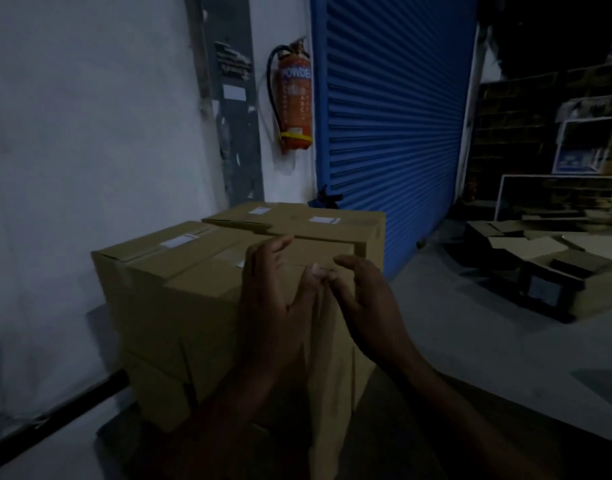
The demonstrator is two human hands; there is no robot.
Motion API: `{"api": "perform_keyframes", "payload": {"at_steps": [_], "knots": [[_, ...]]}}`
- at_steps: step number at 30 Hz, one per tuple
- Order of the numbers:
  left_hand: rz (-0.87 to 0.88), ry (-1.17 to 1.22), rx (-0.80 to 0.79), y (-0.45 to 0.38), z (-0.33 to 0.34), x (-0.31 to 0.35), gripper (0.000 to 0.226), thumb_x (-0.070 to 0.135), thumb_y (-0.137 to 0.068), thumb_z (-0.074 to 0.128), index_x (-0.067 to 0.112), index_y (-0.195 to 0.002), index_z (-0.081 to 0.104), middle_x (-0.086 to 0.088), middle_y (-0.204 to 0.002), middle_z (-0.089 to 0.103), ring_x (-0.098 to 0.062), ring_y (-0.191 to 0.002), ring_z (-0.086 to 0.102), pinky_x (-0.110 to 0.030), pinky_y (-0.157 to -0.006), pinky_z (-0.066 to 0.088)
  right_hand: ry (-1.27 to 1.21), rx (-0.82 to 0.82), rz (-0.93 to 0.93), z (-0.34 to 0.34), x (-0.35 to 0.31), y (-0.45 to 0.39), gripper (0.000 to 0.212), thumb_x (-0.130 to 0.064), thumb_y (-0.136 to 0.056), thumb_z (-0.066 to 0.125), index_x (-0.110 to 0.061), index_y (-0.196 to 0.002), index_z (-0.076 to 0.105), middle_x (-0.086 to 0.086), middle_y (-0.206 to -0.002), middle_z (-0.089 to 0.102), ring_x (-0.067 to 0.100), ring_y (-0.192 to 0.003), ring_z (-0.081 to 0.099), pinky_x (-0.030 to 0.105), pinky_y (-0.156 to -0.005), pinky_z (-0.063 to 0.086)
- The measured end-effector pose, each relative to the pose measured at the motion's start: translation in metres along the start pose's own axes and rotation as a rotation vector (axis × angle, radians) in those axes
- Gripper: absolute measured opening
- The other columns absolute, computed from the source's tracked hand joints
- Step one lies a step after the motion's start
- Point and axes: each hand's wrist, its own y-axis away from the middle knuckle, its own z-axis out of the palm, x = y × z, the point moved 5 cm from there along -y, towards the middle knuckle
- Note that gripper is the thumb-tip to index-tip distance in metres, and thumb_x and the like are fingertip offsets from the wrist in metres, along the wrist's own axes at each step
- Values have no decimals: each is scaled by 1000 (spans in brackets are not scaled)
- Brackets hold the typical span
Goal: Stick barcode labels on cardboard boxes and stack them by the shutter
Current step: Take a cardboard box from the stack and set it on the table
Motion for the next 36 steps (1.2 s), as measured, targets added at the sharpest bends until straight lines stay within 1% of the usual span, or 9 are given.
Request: {"api": "perform_keyframes", "payload": {"at_steps": [4, 8, 13, 18, 21, 26, 29, 33, 36], "knots": [[-50, -181, 72, -11, -35, -49, 47, 40, -93, 60, 18, -134, 49, 0, -136, 48, -9, -124, 45, -15, -92, 41, 35, -93, -40, 31, -14, -1, 21, -45, -98, 46, -33, -110, 58, -19, -109, 58, -4, -105, 51, 25, -89, 44], [-241, -296, 164, -4, -70, -104, 58, 33, -90, 67, 14, -139, 44, -10, -143, 42, -18, -125, 42, -23, -87, 38, 58, 12, -52, 36, -21, 7, 8, -39, -95, 53, -36, -96, 60, -22, -104, 58, -10, -104, 49, 15, -86, 39], [-495, -243, 214, 11, -94, -151, 63, 48, -91, 62, 20, -143, 40, -10, -143, 43, -28, -126, 46, -37, -91, 41, 50, 69, 24, 38, -21, 10, 20, -54, -89, 56, -34, -86, 58, -21, -104, 56, -4, -104, 50, 12, -81, 39], [-696, -38, 176, 15, -95, -174, 82, 82, -77, 48, 24, -136, 47, -4, -129, 55, -25, -115, 56, -51, -95, 50, -116, -3, 247, 51, -4, 17, 42, -60, -73, 54, -43, -111, 51, -21, -136, 32, 3, -127, 37, 33, -99, 43], [-752, -15, 155, 10, -93, -173, 97, 91, -70, 45, 19, -135, 47, -6, -128, 55, -26, -111, 57, -51, -92, 51, -258, -11, 347, 59, -4, 22, 58, -63, -70, 54, -51, -125, 38, -22, -135, 33, 7, -123, 42, 36, -98, 44], [-709, 49, 198, 5, -90, -151, 62, 50, -90, 63, 16, -136, 38, -1, -120, 47, -19, -100, 49, -33, -72, 43, -339, -5, 376, 49, -10, 30, 51, -49, -84, 48, -49, -133, 37, -26, -134, 39, -6, -117, 42, 29, -94, 42], [-623, 69, 241, 6, -92, -122, 57, 45, -90, 66, 16, -131, 39, -3, -122, 49, -20, -103, 52, -29, -72, 45, -362, 15, 395, 27, -12, 39, 53, -44, -90, 48, -44, -141, 35, -21, -142, 36, 1, -125, 42, 25, -97, 41], [-520, 136, 271, 7, -88, -74, 56, 41, -91, 65, 19, -135, 37, 8, -124, 43, -14, -112, 47, -34, -85, 42, -421, 55, 374, -16, -26, 51, 53, -42, -87, 49, -47, -139, 36, -32, -127, 37, -21, -104, 45, 14, -78, 40], [-461, 140, 231, 15, -74, -32, 58, 51, -91, 62, 24, -136, 38, 12, -124, 44, -13, -112, 47, -36, -87, 42, -437, 108, 387, -66, -24, 70, 56, -43, -82, 49, -50, -136, 39, -37, -125, 37, -14, -108, 47, 26, -87, 46]]}}
